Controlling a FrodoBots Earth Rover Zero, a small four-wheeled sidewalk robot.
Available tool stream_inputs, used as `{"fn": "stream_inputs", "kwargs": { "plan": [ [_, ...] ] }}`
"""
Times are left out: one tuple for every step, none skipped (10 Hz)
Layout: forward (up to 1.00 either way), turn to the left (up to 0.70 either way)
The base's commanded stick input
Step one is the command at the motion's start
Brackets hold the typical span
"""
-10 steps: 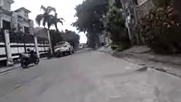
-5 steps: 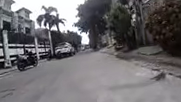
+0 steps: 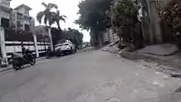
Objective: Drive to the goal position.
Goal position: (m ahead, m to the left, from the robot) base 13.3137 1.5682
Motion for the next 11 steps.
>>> {"fn": "stream_inputs", "kwargs": {
  "plan": [
    [1.0, 0.02],
    [1.0, 0.02],
    [1.0, 0.02],
    [1.0, 0.02],
    [1.0, 0.02],
    [1.0, 0.02],
    [1.0, 0.02],
    [1.0, 0.02],
    [1.0, 0.02],
    [1.0, 0.02],
    [1.0, 0.02]
  ]
}}
